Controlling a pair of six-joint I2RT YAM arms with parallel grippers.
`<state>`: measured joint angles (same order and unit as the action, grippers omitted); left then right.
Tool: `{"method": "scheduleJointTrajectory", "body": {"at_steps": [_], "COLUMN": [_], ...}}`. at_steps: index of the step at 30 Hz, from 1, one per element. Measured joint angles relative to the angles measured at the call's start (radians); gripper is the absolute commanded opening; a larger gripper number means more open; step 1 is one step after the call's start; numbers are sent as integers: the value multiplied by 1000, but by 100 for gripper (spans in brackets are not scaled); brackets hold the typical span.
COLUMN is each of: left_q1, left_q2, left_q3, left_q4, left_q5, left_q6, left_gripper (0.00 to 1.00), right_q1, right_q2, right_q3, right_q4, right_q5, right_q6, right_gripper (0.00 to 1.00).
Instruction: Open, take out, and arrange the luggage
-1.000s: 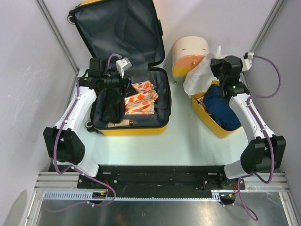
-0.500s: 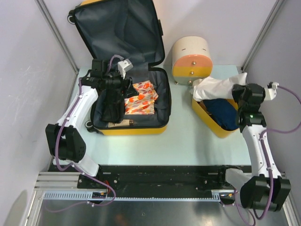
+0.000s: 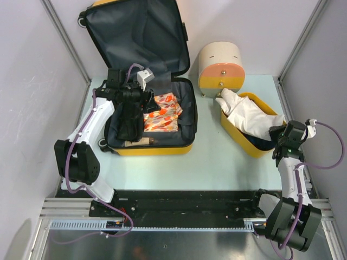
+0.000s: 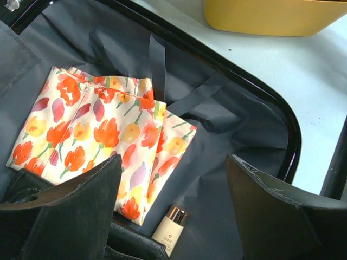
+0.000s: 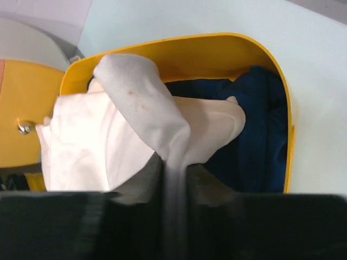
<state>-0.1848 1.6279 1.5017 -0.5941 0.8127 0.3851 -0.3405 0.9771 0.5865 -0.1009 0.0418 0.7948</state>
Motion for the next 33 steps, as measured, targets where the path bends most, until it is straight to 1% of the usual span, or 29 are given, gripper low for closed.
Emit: {"method": "scheduleJointTrajectory", "body": {"at_steps": [1, 2, 3, 4, 5, 7, 10, 13, 15, 18, 21, 24, 26, 29, 30, 32, 33], "left_q1": [-1, -1, -3, -3, -4, -5, -7, -14, -29, -71, -118, -145, -149, -152, -153, -158, -161], "left_q2": [0, 0, 0, 0, 1, 4, 17, 39, 55, 91, 146, 203, 234, 260, 265, 277, 281], "left_q3": [0, 0, 0, 0, 0, -2, -14, -57, -104, -152, -161, -151, -139, -134, -134, -134, -134], "left_q4": [0, 0, 0, 0, -1, 0, 0, 3, -3, -16, -25, -22, -19, -7, -4, 10, 14], "left_q5": [-3, -9, -21, -33, -52, -95, -171, -224, -262, -301, -325, -336, -340, -349, -353, -367, -369], "left_q6": [0, 0, 0, 1, 1, 6, 26, 86, 158, 271, 375, 440, 468, 500, 508, 525, 527], "left_gripper": [82, 82, 82, 82, 82, 82, 82, 82, 82, 90, 97, 96, 95, 88, 81, 71, 60], "right_q1": [0, 0, 0, 0, 0, 5, 14, 37, 55, 97, 140, 177, 200, 230, 238, 253, 256], "right_q2": [-5, -10, -13, -14, -16, -21, -21, -14, 11, 88, 170, 231, 256, 272, 274, 278, 281], "right_q3": [-4, -7, -8, -8, -6, 10, 85, 216, 320, 485, 587, 621, 623, 624, 625, 633, 639], "right_q4": [6, 10, 10, 10, 9, -8, -48, -114, -182, -276, -367, -438, -473, -495, -497, -498, -497], "right_q5": [-6, -11, -23, -28, -35, -43, -61, -70, -69, -67, -81, -117, -139, -165, -174, -194, -204], "right_q6": [-9, -28, -48, -60, -92, -145, -245, -371, -453, -575, -659, -700, -715, -722, -722, -722, -722], "right_gripper": [52, 65, 76, 82, 99, 100, 100, 100, 100, 100, 100, 100, 99, 100, 100, 100, 100]}}
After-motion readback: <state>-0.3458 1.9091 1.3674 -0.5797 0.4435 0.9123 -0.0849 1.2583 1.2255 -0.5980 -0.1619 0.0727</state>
